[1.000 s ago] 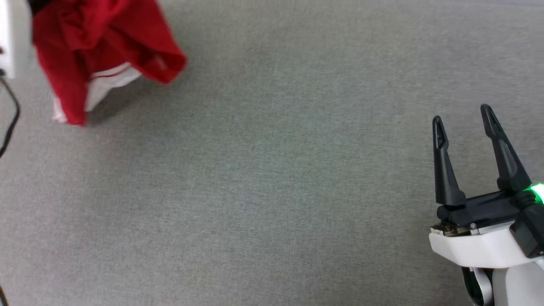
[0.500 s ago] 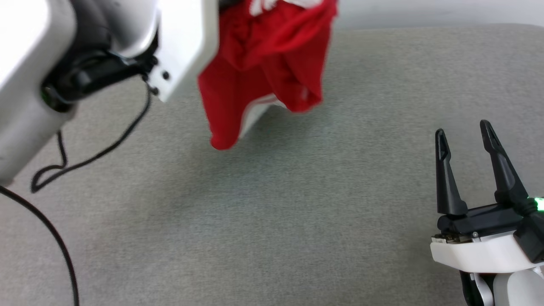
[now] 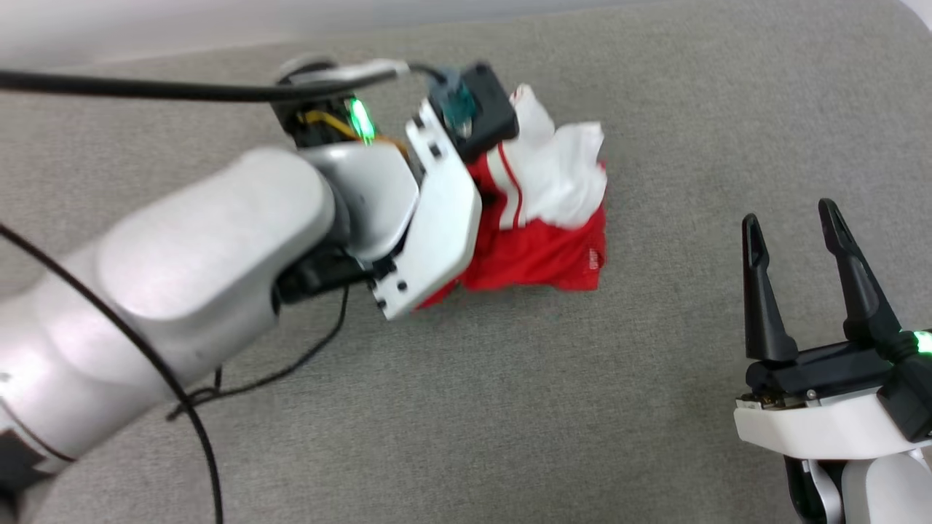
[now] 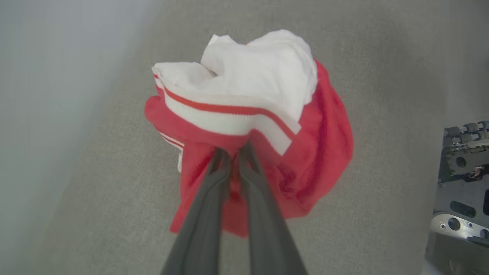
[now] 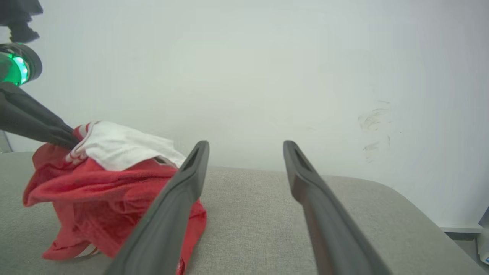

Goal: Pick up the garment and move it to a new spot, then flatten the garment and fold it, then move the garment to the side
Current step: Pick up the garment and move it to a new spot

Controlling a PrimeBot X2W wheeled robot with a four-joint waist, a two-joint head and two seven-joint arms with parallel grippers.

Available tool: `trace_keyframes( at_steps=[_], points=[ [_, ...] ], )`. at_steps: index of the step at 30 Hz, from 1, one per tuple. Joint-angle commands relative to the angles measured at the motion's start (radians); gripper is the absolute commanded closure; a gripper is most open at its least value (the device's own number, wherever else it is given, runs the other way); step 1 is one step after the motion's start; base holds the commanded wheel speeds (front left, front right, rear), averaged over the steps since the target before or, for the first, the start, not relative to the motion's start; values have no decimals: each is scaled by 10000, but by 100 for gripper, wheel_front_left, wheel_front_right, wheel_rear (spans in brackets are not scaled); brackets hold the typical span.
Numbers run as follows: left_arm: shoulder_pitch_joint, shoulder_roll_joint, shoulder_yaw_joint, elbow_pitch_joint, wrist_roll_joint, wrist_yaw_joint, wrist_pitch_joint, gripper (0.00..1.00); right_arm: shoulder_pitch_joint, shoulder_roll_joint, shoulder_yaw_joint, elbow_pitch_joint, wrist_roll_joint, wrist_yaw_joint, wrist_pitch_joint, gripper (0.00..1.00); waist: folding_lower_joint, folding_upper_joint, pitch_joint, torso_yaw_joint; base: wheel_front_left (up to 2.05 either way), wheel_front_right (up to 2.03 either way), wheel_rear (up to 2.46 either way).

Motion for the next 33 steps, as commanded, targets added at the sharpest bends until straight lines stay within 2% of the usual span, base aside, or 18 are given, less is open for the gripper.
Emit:
trace_keyframes(
  at_steps=[1,6,11,16,17,18,24,26,27,29,30,31,32,33],
  points=[
    [402,-152,-74,237,91,7,-171,100,-144,25,12,33,26,-7,-21,0,0,-1,214,-182,0,0,0],
    [1744,-887,-192,934,281,7,-575,100,-272,25,-40,97,-21,-7,-21,0,0,-1,554,-375,0,0,0],
    [2924,-1511,-192,1347,845,7,-401,100,-362,23,-14,166,-46,-7,-21,0,0,-1,733,-454,0,0,0],
    [3086,-1785,-197,1627,1204,7,-757,100,-237,24,-56,272,-56,-7,-21,0,0,-1,550,-384,0,0,0],
    [2957,-1839,-192,1670,1243,7,-989,56,-189,25,-49,294,-76,-5,-21,0,0,-1,454,-344,0,0,0],
    [2840,-1877,-191,1687,1283,7,-1237,0,-147,24,-43,320,-88,-7,-21,0,0,-1,338,-304,0,0,0],
    [2315,-1985,242,2038,1422,20,-3540,0,200,24,-132,427,-199,-7,-21,0,0,-1,-454,91,0,0,0],
    [2278,-1987,488,2076,1639,192,-4272,0,279,22,-216,443,-193,-7,-21,0,0,-1,-653,228,0,0,0],
    [2278,-1987,488,2076,1639,192,-4272,0,279,22,-216,443,-193,-7,-21,0,0,-1,-653,228,0,0,0],
    [2315,-1870,776,2048,1947,589,-5001,0,366,24,-263,435,-253,-7,-21,0,0,-1,-825,361,0,0,0],
    [2532,-1710,1131,1995,2217,1208,-5857,0,434,22,-289,448,-318,-7,-21,0,0,-1,-983,486,0,0,0],
    [2682,-1603,1291,1963,2384,1573,-6279,0,449,22,-308,458,-324,-7,-21,0,0,-1,-1046,542,0,0,0],
    [2682,-1603,1291,1963,2384,1573,-6279,0,449,22,-308,458,-324,-7,-21,0,0,-1,-1046,542,0,0,0],
    [2833,-1501,1444,1930,2565,1976,-6712,0,469,21,-333,475,-350,-7,-21,0,0,-1,-1113,599,0,0,0]
  ],
)
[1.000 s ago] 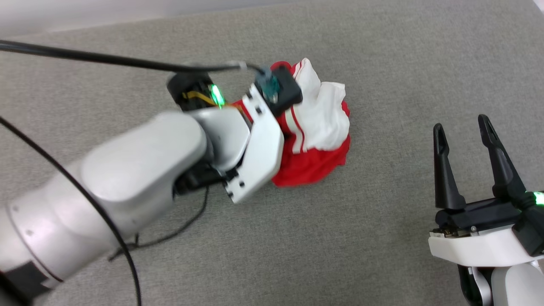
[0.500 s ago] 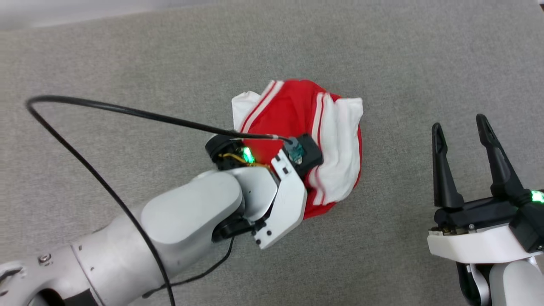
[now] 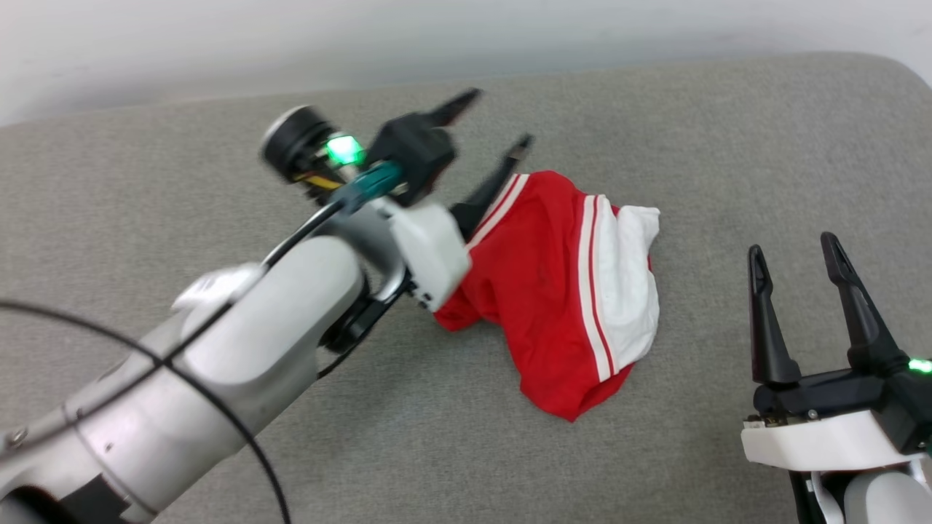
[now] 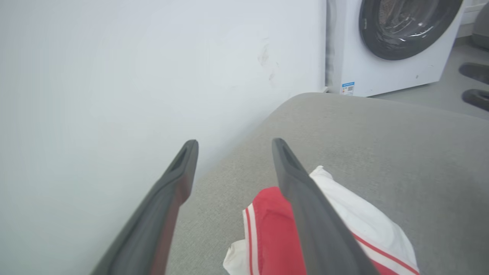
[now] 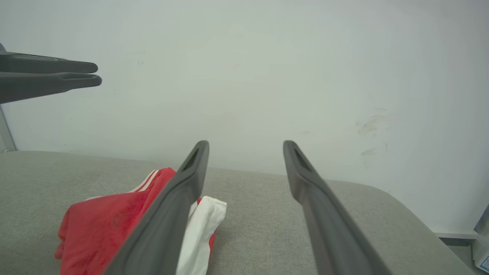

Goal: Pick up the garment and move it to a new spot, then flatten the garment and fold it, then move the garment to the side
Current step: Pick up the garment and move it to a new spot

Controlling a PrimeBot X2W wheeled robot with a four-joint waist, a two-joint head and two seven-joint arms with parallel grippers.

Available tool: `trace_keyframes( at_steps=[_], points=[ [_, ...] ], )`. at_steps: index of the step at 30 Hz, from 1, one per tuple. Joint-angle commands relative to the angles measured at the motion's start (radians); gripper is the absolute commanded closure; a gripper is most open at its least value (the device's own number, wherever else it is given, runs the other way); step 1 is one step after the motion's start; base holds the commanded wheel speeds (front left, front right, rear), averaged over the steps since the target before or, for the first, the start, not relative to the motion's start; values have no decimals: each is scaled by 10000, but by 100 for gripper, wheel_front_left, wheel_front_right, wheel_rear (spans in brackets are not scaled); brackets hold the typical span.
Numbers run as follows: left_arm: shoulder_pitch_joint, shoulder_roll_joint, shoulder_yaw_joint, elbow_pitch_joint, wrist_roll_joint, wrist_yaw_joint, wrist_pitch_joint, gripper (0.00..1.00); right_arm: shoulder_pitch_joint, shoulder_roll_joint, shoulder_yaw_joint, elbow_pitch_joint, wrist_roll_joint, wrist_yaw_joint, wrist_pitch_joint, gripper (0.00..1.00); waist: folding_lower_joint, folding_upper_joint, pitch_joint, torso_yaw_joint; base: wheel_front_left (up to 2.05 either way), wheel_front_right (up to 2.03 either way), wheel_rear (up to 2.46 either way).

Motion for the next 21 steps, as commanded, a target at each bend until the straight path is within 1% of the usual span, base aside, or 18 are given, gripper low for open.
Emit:
trace_keyframes(
  at_steps=[1,3,4,5,6,8,9,10,12,13,14,15,18,21],
  points=[
    [520,216,191,-78,249,624,-635,0,143,19,-74,32,-86,-7,-21,0,0,0,-244,243,0,0,0],
    [999,482,538,-179,468,1431,-1170,0,232,19,-178,50,-95,-7,-21,0,0,0,-332,369,0,0,0],
    [999,482,538,-179,468,1431,-1170,0,232,19,-178,50,-95,-7,-21,0,0,0,-332,369,0,0,0],
    [1282,608,716,-250,581,1816,-1326,0,257,19,-215,49,-95,-7,-21,0,0,0,-365,429,0,0,0],
    [1946,781,1173,-461,686,2550,-1491,0,303,19,-273,56,-104,-7,-21,0,0,0,-437,533,0,0,0],
    [2610,985,1811,-855,933,3265,-1546,0,364,17,-327,74,-106,-7,-21,0,0,0,-491,610,0,0,0],
    [2610,985,1811,-855,933,3265,-1546,0,364,17,-327,74,-106,-7,-21,0,0,0,-491,610,0,0,0],
    [2940,1066,2239,-1184,1213,3656,-1556,0,392,17,-348,81,-106,-7,-21,0,0,0,-508,654,0,0,0],
    [3933,1227,2905,-1694,1691,4270,-1548,0,411,17,-394,99,-94,-7,-21,0,0,0,-550,722,0,0,0],
    [4409,1207,3364,-2008,1898,4549,-1541,0,417,19,-406,106,-86,-7,-21,0,0,0,-560,749,0,0,0],
    [4820,1223,3725,-2319,2130,4711,-1542,0,412,17,-409,111,-80,-7,-21,0,0,0,-566,772,0,0,0],
    [6090,1096,4774,-3070,2803,5065,-1544,0,413,17,-447,122,-69,-7,-21,0,0,0,-587,856,0,0,0],
    [7290,738,5752,-3590,3338,5149,-1546,0,435,17,-458,155,-42,-7,-21,0,0,0,-617,917,0,0,0],
    [8307,239,6573,-3869,3835,4970,-1546,0,495,17,-451,244,51,-7,-21,0,0,0,-691,931,0,0,0]
  ],
)
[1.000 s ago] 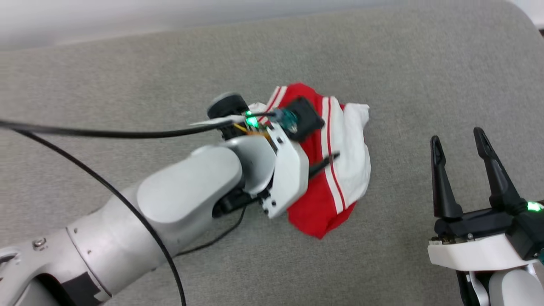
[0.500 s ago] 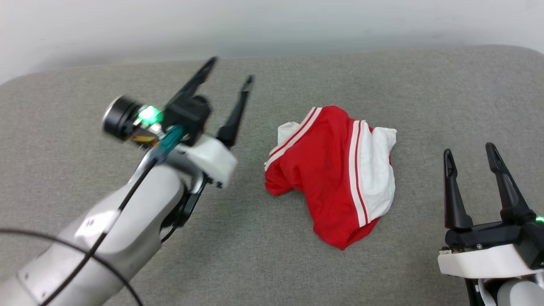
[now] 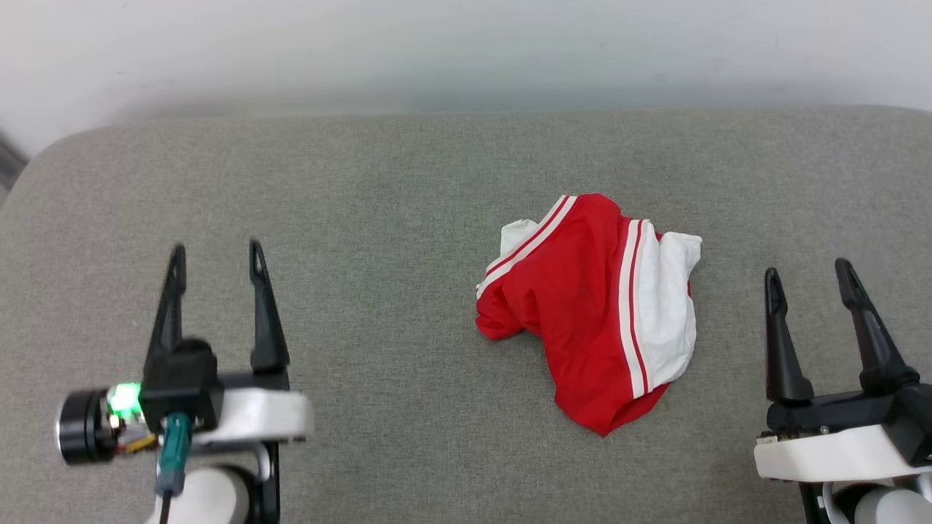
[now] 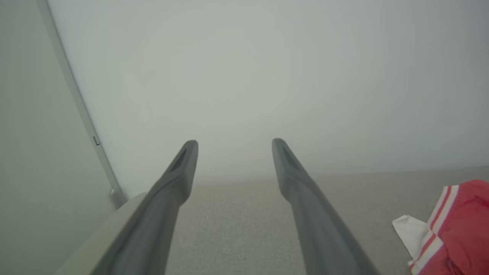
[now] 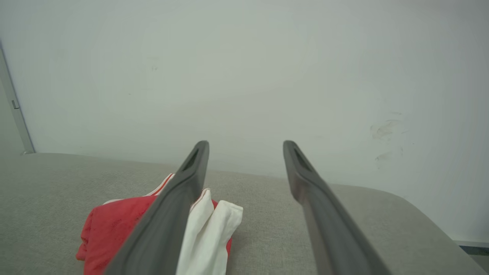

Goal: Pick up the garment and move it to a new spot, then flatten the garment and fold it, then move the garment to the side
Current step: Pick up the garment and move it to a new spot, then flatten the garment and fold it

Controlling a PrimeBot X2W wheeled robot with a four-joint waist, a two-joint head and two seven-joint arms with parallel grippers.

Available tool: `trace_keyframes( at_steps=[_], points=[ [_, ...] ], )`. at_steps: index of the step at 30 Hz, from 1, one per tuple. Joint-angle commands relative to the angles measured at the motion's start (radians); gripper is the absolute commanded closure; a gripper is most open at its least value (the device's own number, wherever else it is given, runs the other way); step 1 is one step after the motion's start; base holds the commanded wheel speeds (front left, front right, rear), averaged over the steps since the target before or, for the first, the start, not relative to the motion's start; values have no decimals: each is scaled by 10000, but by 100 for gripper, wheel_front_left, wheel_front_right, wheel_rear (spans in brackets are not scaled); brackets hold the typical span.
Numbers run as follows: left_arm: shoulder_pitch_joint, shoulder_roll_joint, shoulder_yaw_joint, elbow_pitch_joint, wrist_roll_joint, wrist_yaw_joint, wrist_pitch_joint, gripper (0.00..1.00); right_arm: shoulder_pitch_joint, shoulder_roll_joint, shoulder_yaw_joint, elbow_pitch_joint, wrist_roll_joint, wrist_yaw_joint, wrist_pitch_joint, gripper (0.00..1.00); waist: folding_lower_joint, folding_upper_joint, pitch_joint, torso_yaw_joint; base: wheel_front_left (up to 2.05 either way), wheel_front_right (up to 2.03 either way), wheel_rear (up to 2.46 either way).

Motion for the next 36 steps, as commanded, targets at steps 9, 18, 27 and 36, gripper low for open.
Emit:
trace_keyframes(
  at_steps=[9,18,27,36],
  points=[
    [2346,-1732,1770,249,1347,-1545,-25,0,677,12,110,617,546,-7,-21,0,1,0,-580,-110,0,0,0],
    [3149,-2638,2492,443,2129,-2909,-26,0,1253,12,80,969,824,-7,-21,0,1,0,-988,-109,0,0,0],
    [3582,-3213,3015,560,2560,-3698,-26,0,1542,12,40,1048,990,-5,-21,0,1,0,-1202,-118,0,0,0],
    [3687,-3564,3437,661,2820,-4138,-26,0,1203,12,-40,999,1181,-5,-20,0,1,0,-1244,-129,0,0,0]
  ],
)
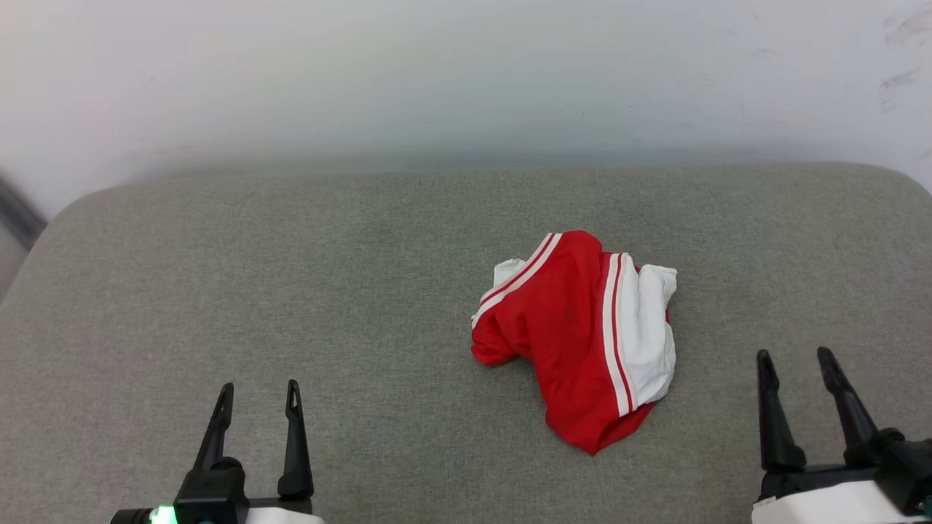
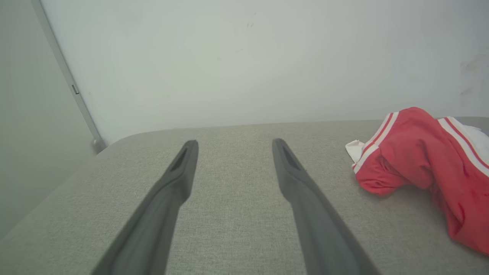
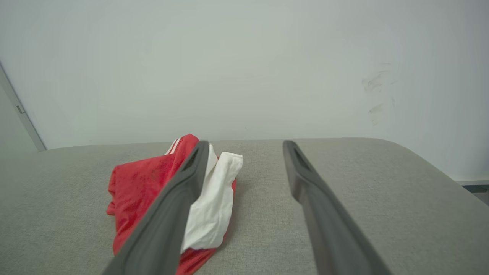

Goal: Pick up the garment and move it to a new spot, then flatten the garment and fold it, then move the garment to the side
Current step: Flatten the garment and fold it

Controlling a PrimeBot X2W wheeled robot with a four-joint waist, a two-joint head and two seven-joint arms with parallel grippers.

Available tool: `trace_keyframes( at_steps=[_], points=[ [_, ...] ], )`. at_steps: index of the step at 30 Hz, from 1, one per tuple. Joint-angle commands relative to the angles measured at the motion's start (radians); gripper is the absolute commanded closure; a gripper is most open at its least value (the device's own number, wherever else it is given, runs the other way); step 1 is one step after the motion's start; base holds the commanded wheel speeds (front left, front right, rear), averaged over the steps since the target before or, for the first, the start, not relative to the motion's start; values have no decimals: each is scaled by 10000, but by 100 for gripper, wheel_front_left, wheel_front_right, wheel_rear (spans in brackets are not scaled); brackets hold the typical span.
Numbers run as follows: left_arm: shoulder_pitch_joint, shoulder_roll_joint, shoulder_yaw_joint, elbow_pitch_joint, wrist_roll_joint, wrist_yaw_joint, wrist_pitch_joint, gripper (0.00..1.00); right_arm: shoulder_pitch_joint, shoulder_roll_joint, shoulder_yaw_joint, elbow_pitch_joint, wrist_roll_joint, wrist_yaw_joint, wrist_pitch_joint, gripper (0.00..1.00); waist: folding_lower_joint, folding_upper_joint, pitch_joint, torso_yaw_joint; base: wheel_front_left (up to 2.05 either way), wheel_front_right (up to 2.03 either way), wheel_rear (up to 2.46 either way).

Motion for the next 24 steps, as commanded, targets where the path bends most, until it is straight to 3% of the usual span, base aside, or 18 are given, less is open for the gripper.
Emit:
trace_keyframes(
  at_steps=[1,6,13,16,18,20,24],
  points=[
    [73,-70,89,26,59,-74,-26,0,-264,12,-78,-88,32,-5,-20,0,0,0,8,3,0,0,0],
    [4,-203,239,86,166,-214,-26,0,-1188,9,-319,-624,63,-5,-20,0,0,0,82,35,0,0,0],
    [-234,-364,382,81,274,-320,-26,0,-3212,-53,58,-1331,-1099,-5,-20,0,0,0,348,22,0,0,0],
    [-317,-416,425,96,314,-378,-26,0,-3982,-521,637,-793,-1244,-7,-19,0,0,0,437,15,0,0,0],
    [-348,-446,467,102,322,-398,-26,0,-4597,-824,1204,-290,-648,-7,-19,0,0,0,482,-1,0,0,0],
    [-354,-463,523,99,319,-394,-25,0,-5154,-1503,1917,244,-444,-8,47,0,0,0,528,-44,0,0,0],
    [-379,-498,609,69,351,-421,-27,0,-6319,-2456,3225,951,602,-7,1159,0,0,0,666,-131,0,0,0]
  ],
)
